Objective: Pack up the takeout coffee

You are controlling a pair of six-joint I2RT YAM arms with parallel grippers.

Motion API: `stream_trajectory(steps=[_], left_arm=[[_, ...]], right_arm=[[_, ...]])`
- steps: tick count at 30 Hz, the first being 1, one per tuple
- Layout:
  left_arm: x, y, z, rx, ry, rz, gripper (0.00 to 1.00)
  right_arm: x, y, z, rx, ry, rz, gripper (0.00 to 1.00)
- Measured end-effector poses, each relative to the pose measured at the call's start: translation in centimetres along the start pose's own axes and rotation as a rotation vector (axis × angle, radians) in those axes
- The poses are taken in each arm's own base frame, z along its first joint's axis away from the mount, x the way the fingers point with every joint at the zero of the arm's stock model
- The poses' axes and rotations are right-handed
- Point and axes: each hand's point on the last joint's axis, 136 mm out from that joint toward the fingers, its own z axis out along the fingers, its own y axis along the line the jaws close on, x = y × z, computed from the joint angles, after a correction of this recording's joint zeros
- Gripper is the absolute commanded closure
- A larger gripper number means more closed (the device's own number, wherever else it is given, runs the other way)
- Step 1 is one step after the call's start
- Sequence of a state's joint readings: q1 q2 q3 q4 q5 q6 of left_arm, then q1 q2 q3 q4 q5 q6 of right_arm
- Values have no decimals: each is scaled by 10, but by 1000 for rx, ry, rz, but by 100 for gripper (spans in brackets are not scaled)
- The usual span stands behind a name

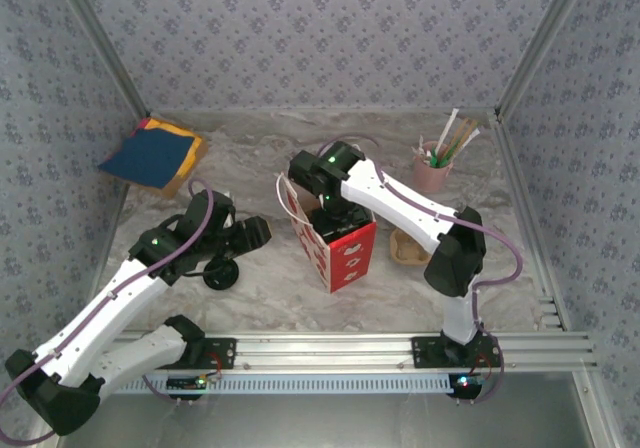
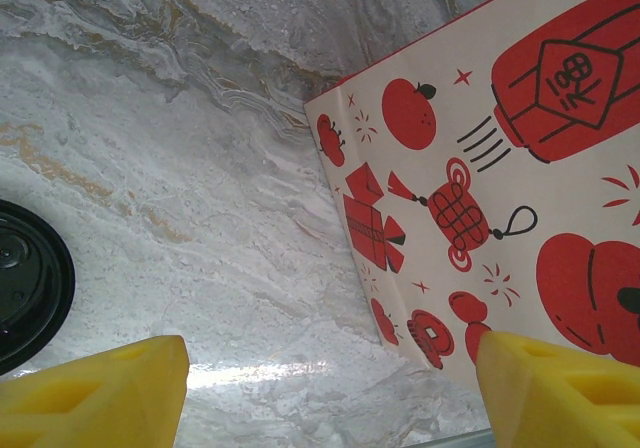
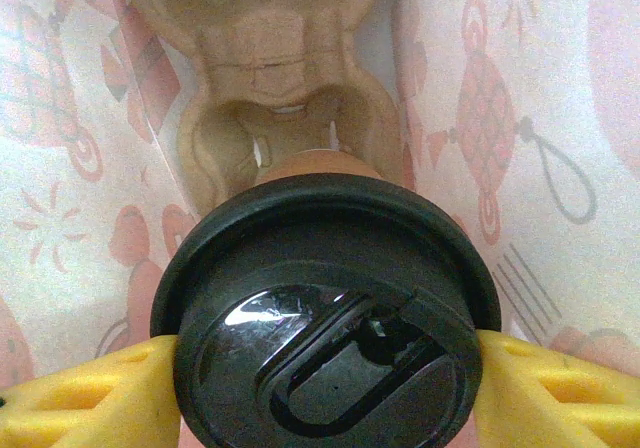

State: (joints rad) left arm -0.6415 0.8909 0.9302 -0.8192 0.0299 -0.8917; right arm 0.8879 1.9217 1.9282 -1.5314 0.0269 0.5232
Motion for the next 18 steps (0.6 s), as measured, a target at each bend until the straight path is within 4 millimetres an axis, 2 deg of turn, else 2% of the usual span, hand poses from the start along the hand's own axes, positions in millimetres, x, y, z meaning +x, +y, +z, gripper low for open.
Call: stream_trajectory(steps=[18], left_arm=[[0, 0, 0, 0, 0, 0, 24]], right_arm=[[-8, 2, 13, -15, -22, 11, 32]])
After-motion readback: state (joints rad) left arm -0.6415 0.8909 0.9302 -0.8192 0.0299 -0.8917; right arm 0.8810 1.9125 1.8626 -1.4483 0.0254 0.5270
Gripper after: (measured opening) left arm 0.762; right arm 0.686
